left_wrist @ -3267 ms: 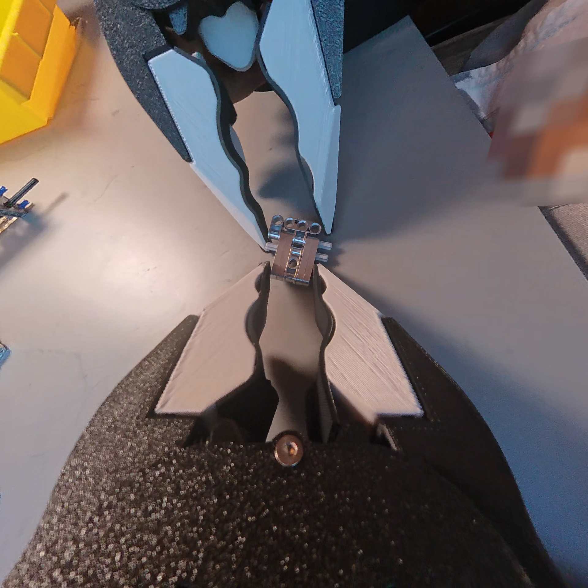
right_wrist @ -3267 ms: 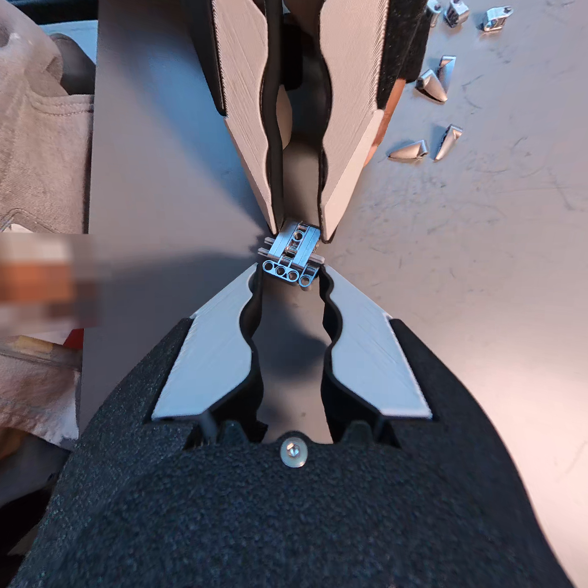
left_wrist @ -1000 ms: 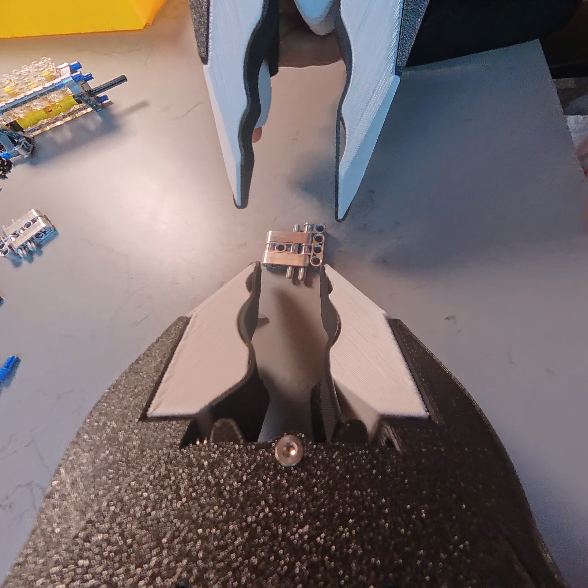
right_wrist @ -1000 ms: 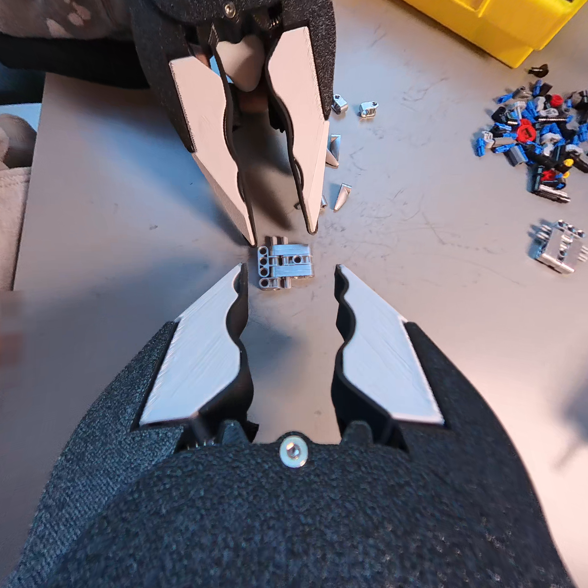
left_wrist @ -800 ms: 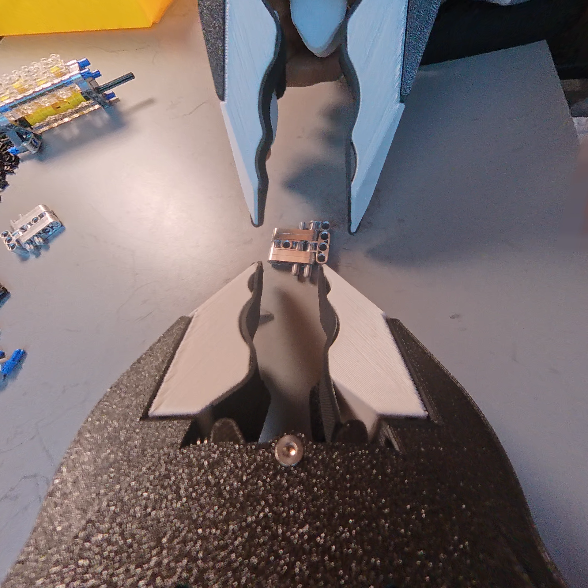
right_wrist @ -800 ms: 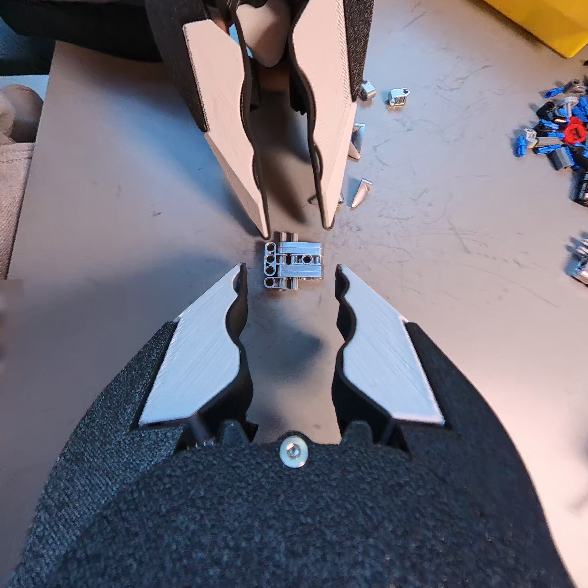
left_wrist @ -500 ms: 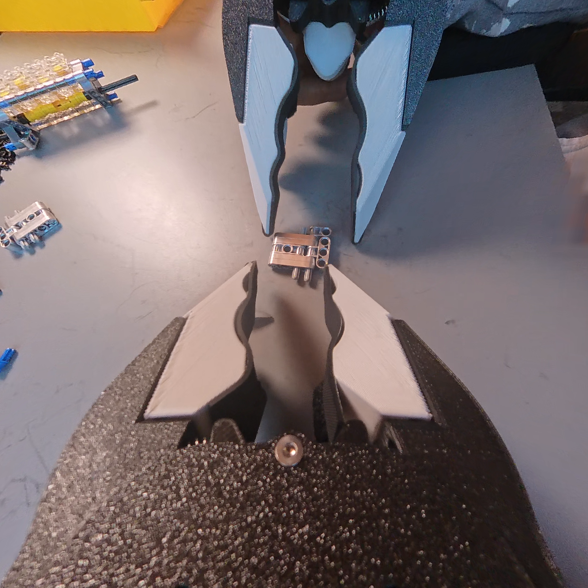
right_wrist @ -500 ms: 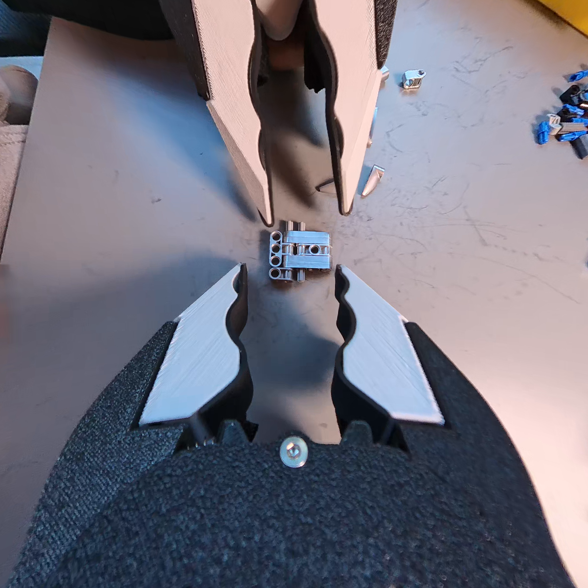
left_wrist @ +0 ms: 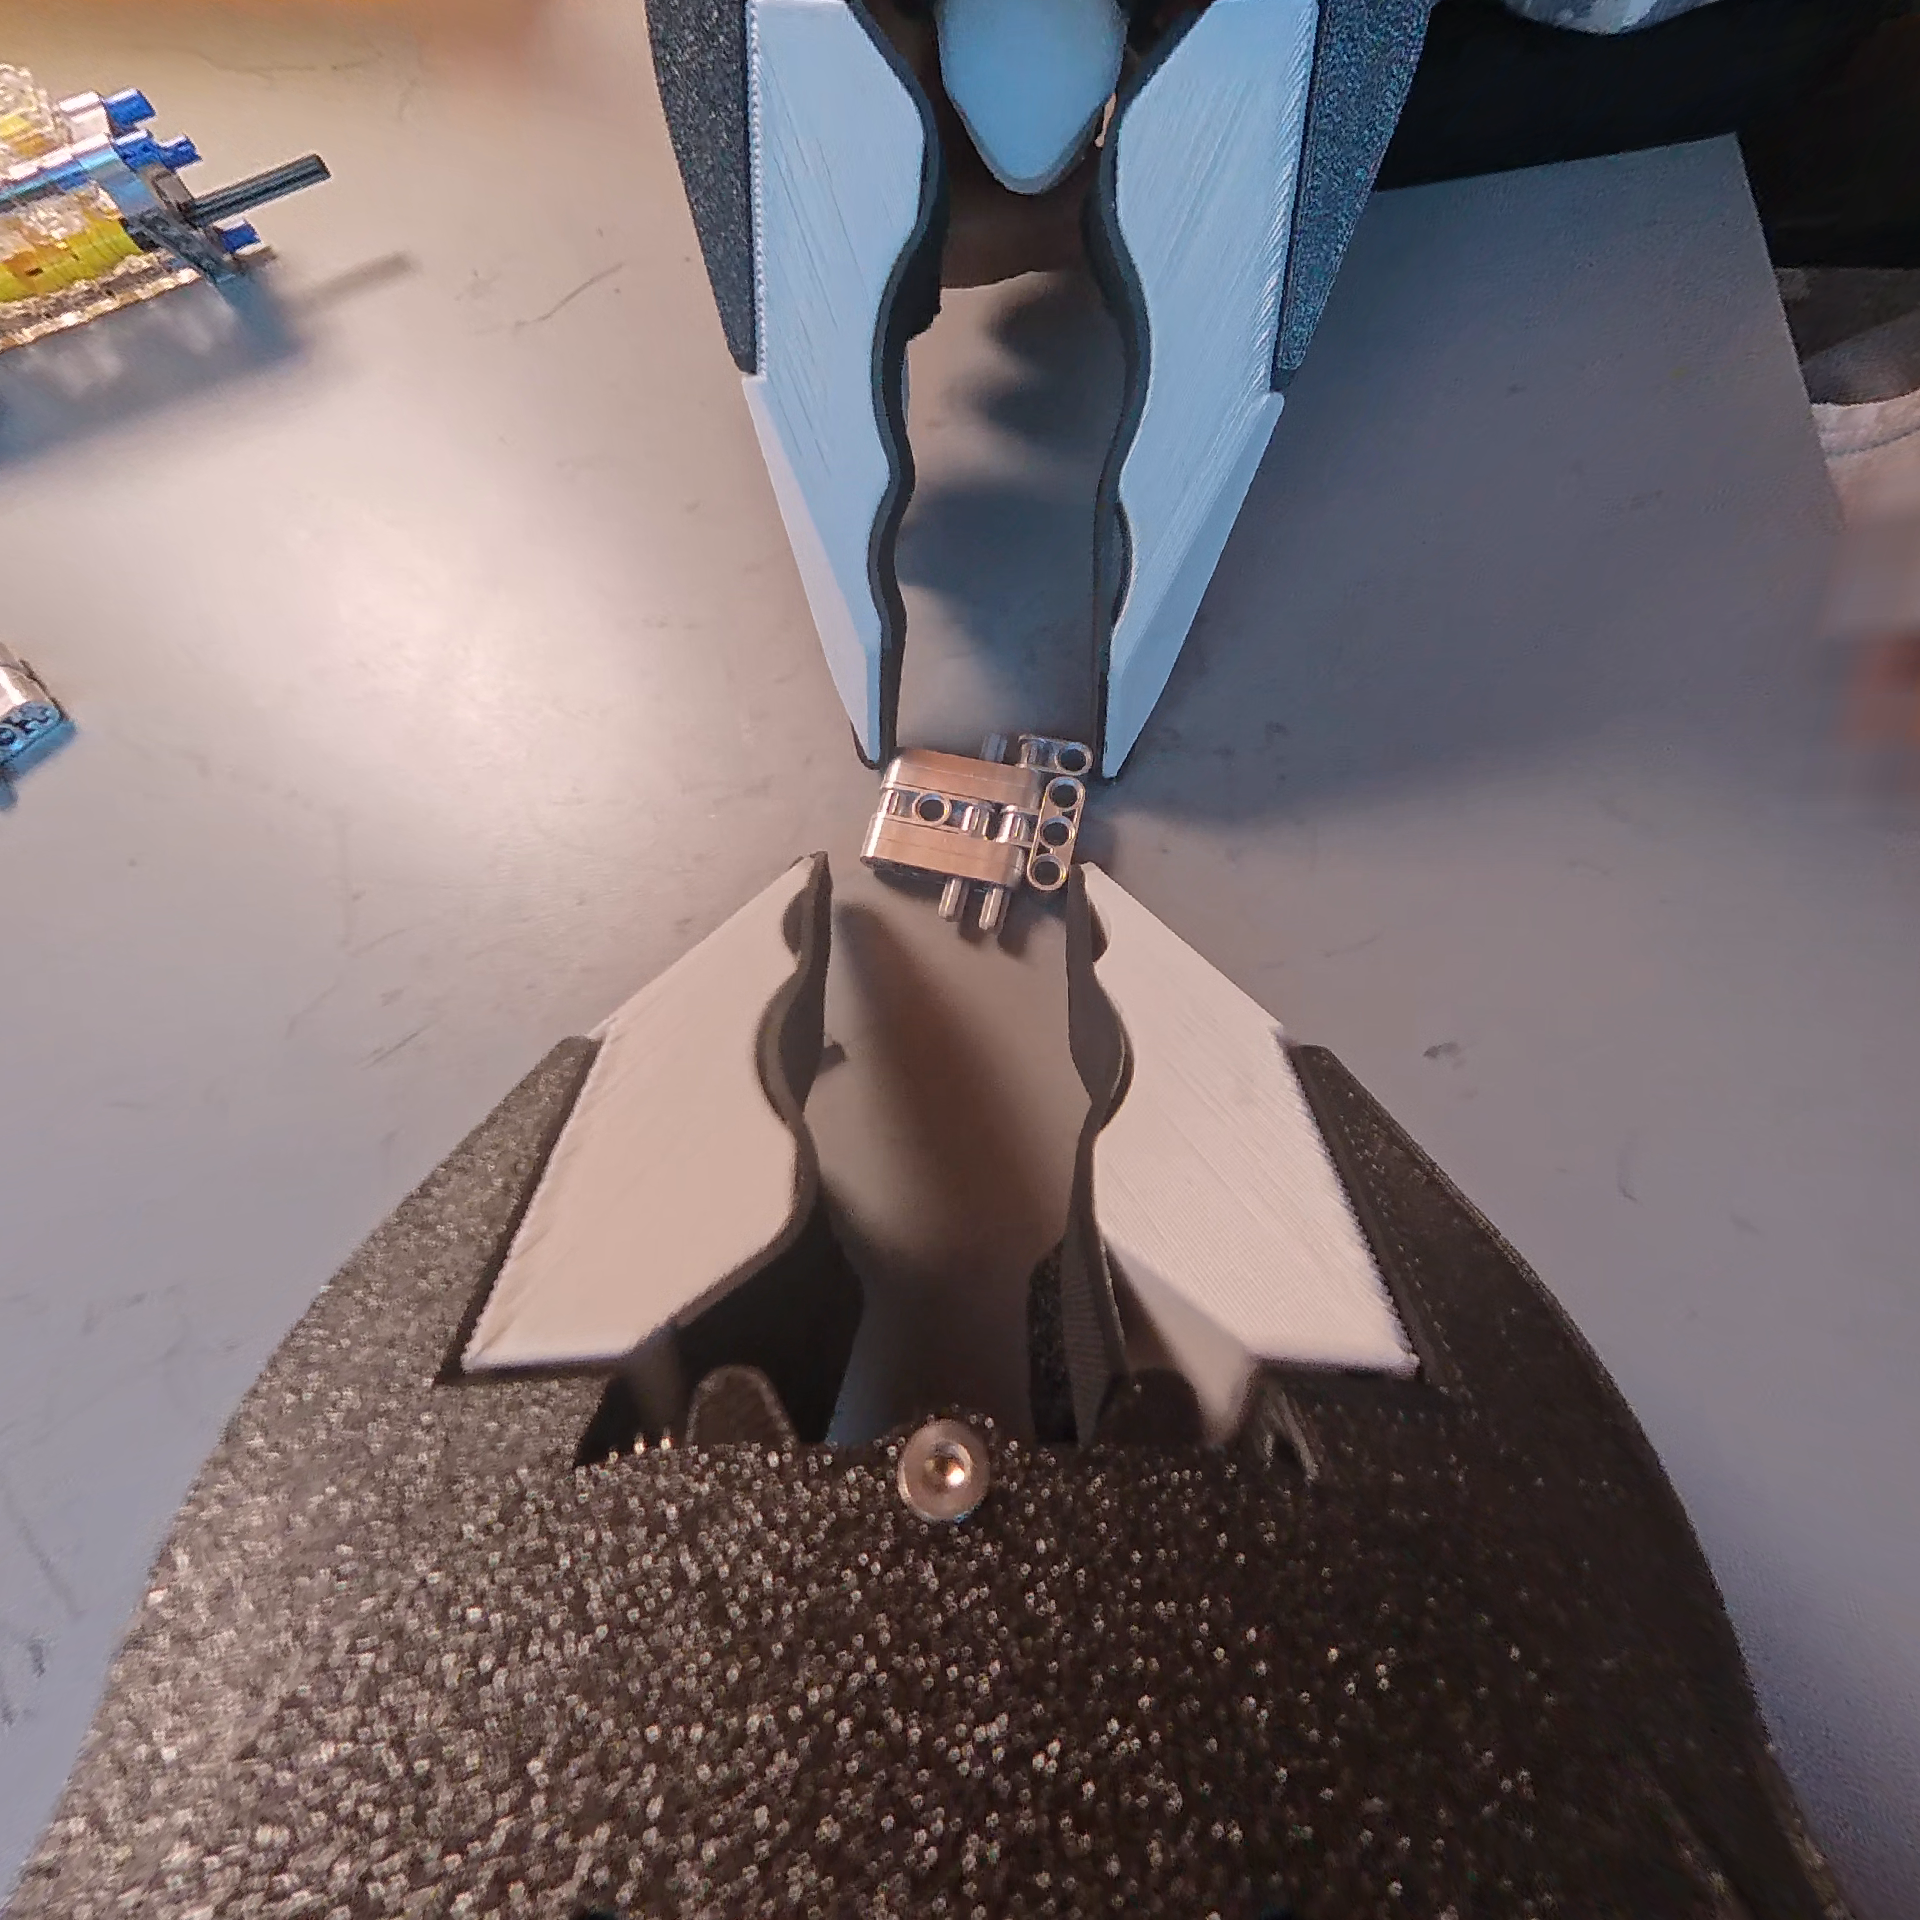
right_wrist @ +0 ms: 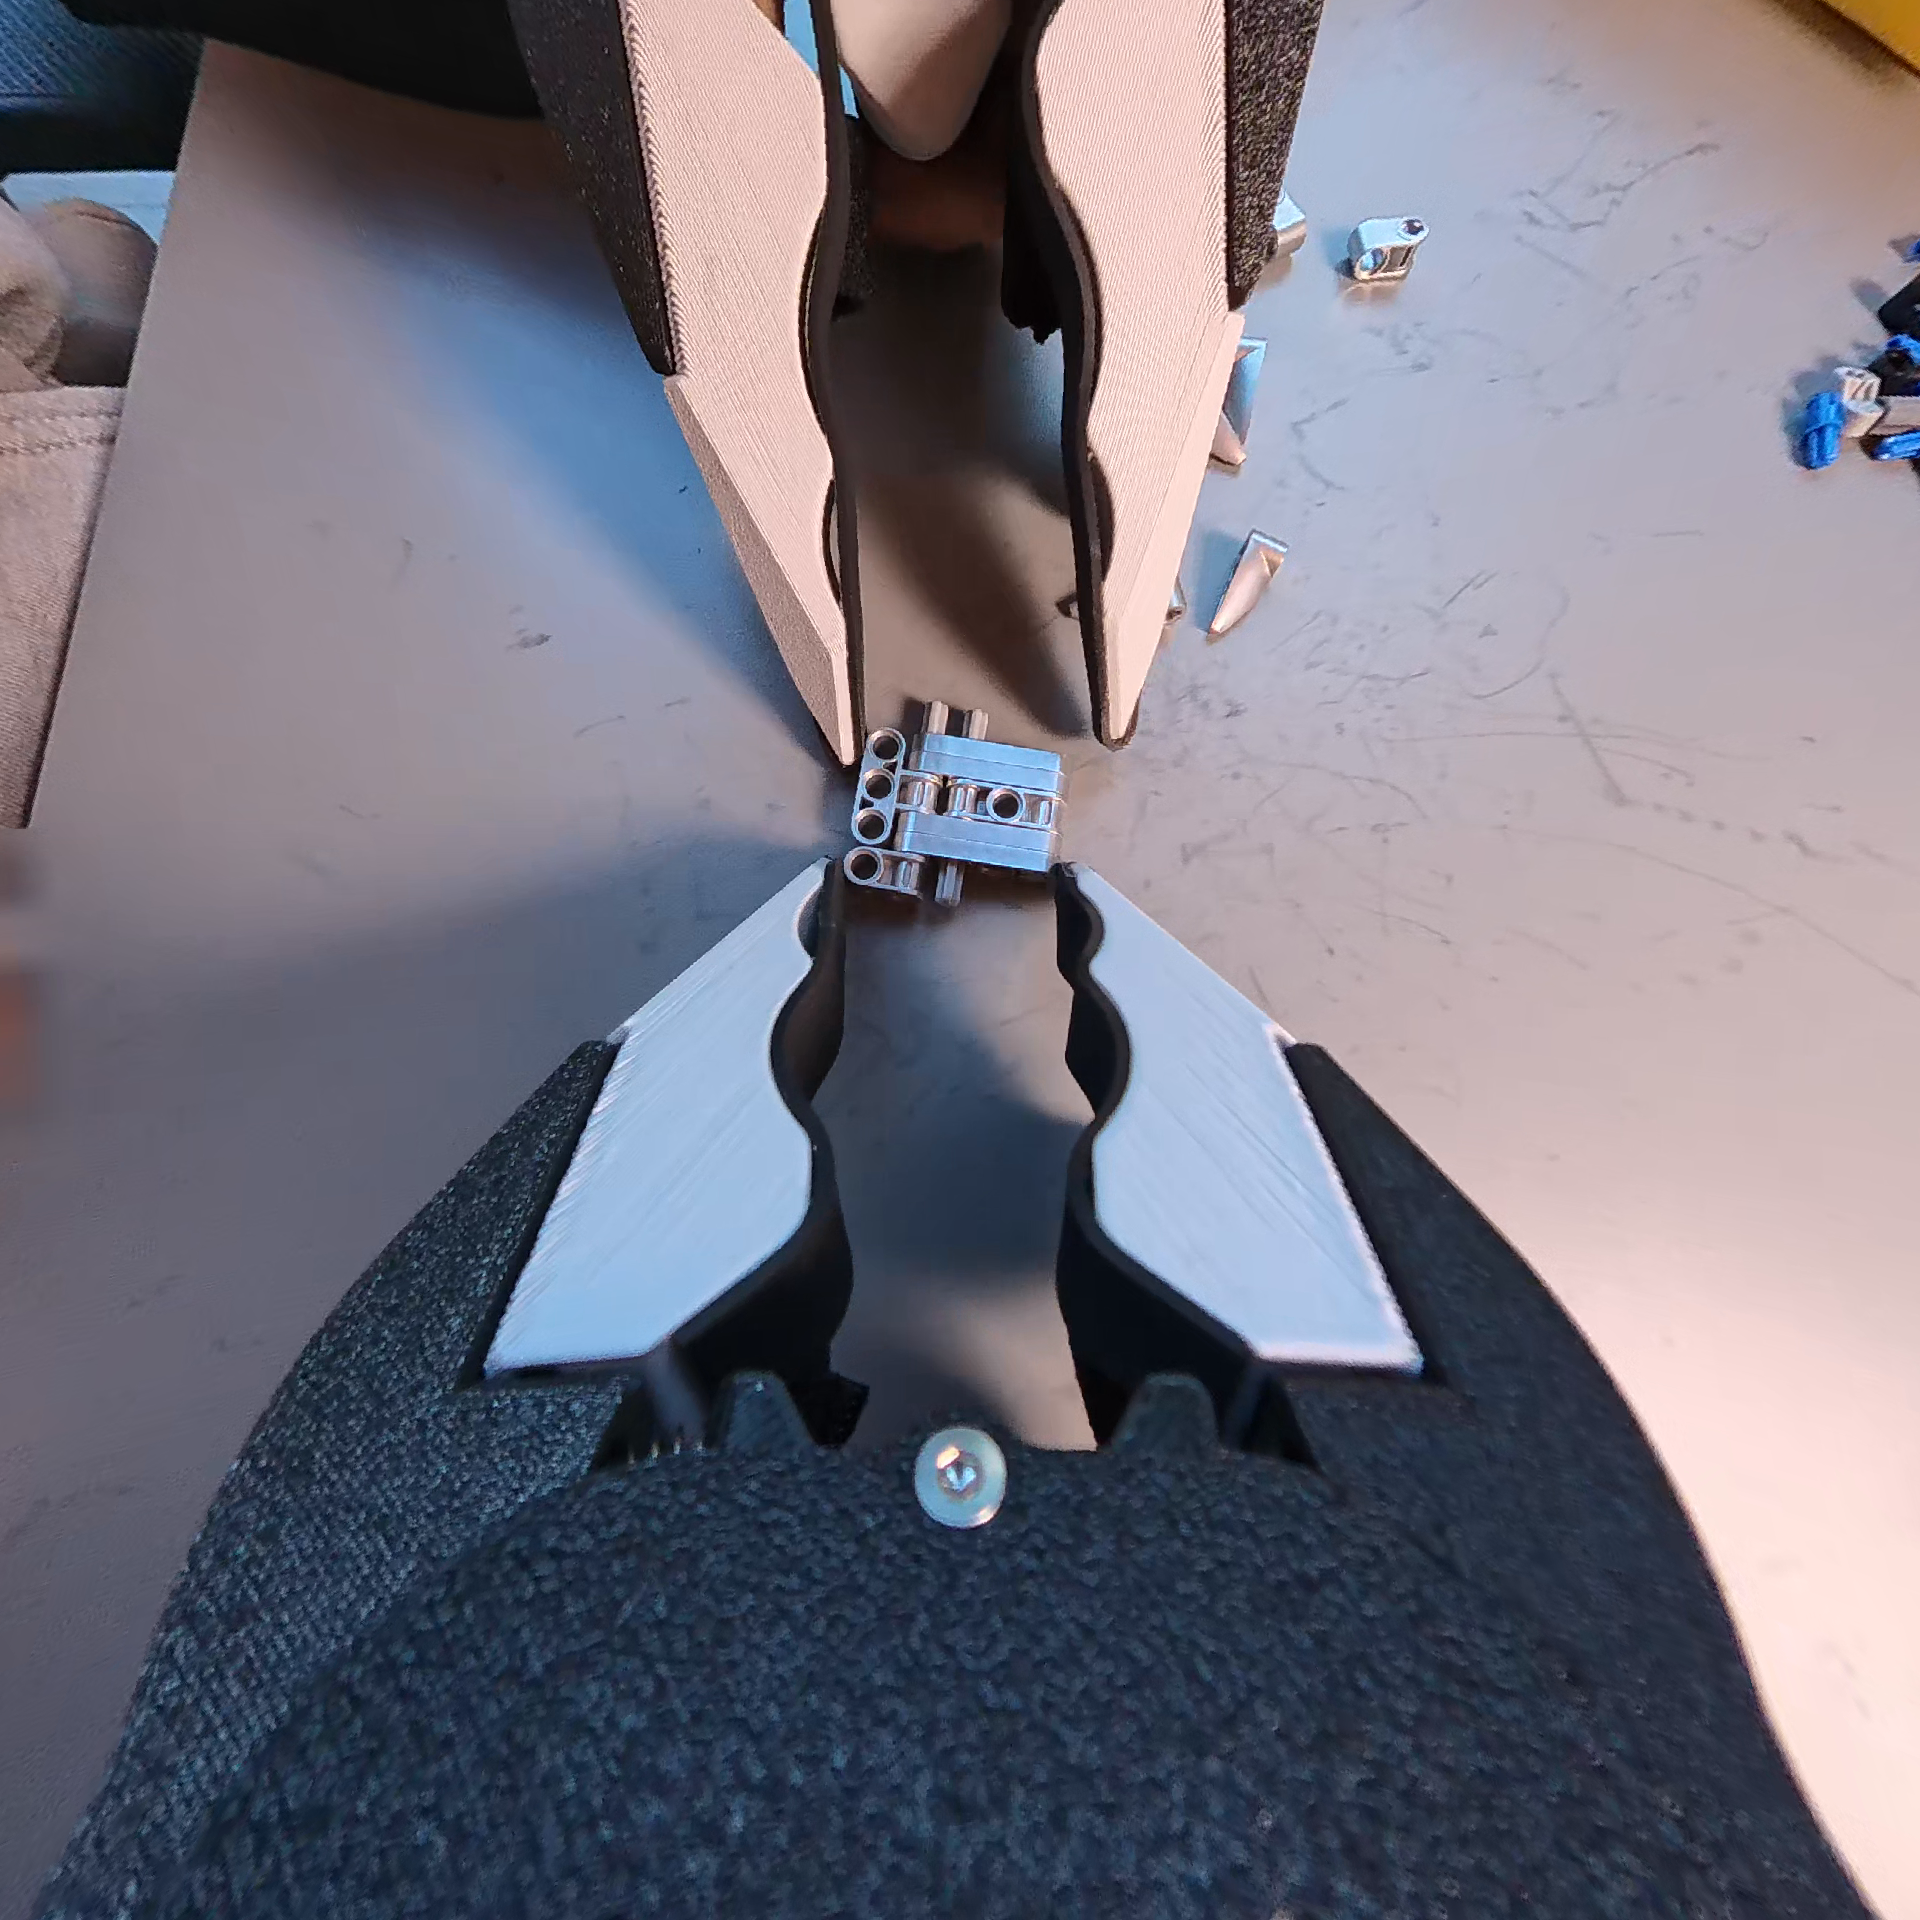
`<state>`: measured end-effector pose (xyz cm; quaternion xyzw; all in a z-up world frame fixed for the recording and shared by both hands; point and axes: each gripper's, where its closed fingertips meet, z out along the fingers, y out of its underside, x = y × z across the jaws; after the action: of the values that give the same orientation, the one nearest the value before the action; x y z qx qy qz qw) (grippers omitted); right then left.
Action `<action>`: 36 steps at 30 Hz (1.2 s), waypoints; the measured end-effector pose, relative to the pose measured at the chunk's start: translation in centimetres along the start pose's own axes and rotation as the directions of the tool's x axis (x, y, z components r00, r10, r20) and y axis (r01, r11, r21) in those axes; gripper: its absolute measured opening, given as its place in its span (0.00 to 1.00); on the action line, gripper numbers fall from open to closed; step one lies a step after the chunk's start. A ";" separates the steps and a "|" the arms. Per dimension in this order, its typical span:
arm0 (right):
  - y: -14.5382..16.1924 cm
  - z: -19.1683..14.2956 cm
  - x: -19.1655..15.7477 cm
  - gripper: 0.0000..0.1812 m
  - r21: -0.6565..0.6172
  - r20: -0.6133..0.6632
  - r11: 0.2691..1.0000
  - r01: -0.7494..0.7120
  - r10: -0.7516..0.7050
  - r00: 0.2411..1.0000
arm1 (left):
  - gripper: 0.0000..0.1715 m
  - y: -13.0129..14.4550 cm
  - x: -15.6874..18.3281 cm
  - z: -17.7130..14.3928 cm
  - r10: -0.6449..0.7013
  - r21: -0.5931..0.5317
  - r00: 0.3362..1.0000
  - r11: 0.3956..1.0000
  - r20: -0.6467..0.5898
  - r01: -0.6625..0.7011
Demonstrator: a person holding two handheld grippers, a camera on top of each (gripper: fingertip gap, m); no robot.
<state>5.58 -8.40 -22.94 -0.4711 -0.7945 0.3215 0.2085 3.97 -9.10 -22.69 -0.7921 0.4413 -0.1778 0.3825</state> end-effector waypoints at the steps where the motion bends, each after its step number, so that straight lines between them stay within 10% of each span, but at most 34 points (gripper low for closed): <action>1: 0.0 0.0 0.0 0.22 0.001 0.002 1.000 -0.004 0.004 1.000 | 0.26 0.0 0.0 0.0 -0.002 0.000 1.000 1.000 0.000 0.002; 23: -1.9 -2.0 -0.2 0.17 0.145 -0.044 0.988 0.047 -0.041 0.998 | 0.23 -1.6 0.7 0.0 -0.044 0.078 0.998 0.996 -0.042 0.047; 36: -4.8 -4.8 3.1 0.11 0.416 0.060 0.844 -0.339 0.346 0.936 | 0.23 -4.7 -3.9 -2.9 0.145 0.167 0.892 0.957 0.429 -0.236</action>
<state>4.24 -5.83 -16.08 -0.5520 -0.6079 0.5127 0.2509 2.72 -5.66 -17.02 -0.7184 0.4048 -0.0148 0.5655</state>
